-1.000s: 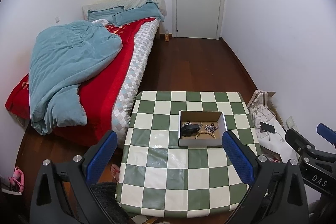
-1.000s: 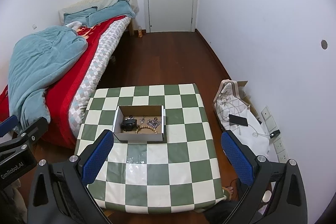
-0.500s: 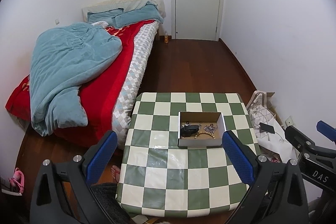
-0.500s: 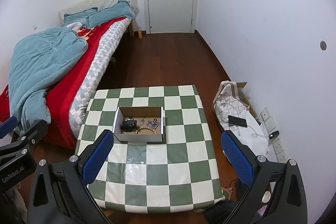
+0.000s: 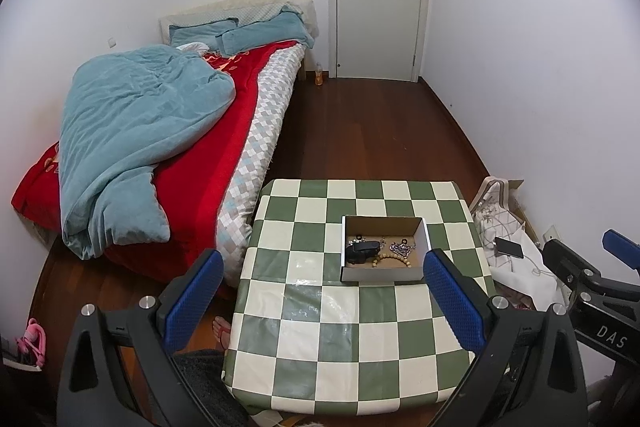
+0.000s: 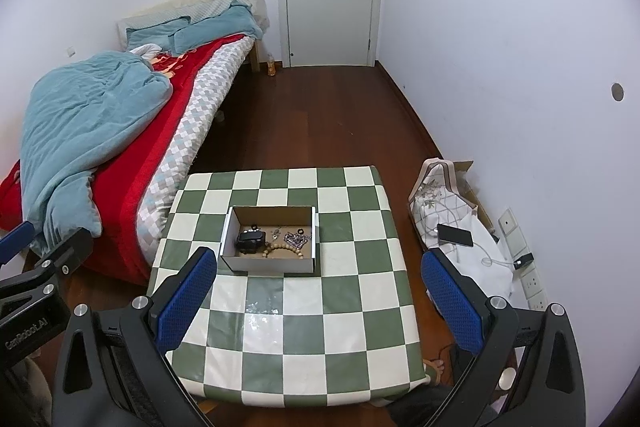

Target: Organize jewelry

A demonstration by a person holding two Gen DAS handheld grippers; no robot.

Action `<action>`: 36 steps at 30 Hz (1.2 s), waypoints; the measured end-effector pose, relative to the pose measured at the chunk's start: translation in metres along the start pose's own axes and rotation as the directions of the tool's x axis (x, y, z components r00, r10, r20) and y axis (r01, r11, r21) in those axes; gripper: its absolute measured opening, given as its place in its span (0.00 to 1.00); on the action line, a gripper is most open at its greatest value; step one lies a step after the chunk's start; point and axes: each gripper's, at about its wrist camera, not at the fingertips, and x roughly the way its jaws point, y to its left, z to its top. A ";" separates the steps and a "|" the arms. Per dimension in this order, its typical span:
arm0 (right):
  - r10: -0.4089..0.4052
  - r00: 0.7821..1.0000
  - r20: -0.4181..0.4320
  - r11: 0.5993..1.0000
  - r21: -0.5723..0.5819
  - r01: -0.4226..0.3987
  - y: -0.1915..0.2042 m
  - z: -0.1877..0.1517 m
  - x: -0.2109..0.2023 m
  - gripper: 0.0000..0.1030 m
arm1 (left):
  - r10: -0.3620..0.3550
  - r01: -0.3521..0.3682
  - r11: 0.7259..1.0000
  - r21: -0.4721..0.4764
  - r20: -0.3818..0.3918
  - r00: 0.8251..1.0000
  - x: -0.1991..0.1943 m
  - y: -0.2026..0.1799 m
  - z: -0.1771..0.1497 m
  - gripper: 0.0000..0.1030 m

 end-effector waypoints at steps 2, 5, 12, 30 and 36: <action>0.000 1.000 0.001 1.000 -0.001 0.000 0.000 0.000 0.000 1.00 | 0.002 -0.002 1.000 0.003 0.001 1.000 0.000 0.000 0.000 0.99; 0.001 1.000 0.002 1.000 0.000 -0.001 0.001 0.001 -0.001 1.00 | 0.002 -0.002 1.000 0.001 0.001 1.000 0.000 -0.001 0.000 0.99; 0.003 1.000 0.003 1.000 0.001 -0.003 0.001 0.001 -0.002 1.00 | 0.001 -0.001 1.000 -0.001 -0.003 1.000 -0.001 -0.001 0.001 0.99; 0.022 1.000 -0.004 1.000 0.001 -0.022 0.002 0.002 -0.002 1.00 | 0.002 -0.002 1.000 0.007 0.005 1.000 -0.002 -0.001 0.004 0.99; 0.023 1.000 -0.006 1.000 -0.005 -0.023 0.008 0.001 -0.003 1.00 | -0.005 0.004 1.000 0.009 0.010 1.000 -0.004 -0.001 0.005 0.99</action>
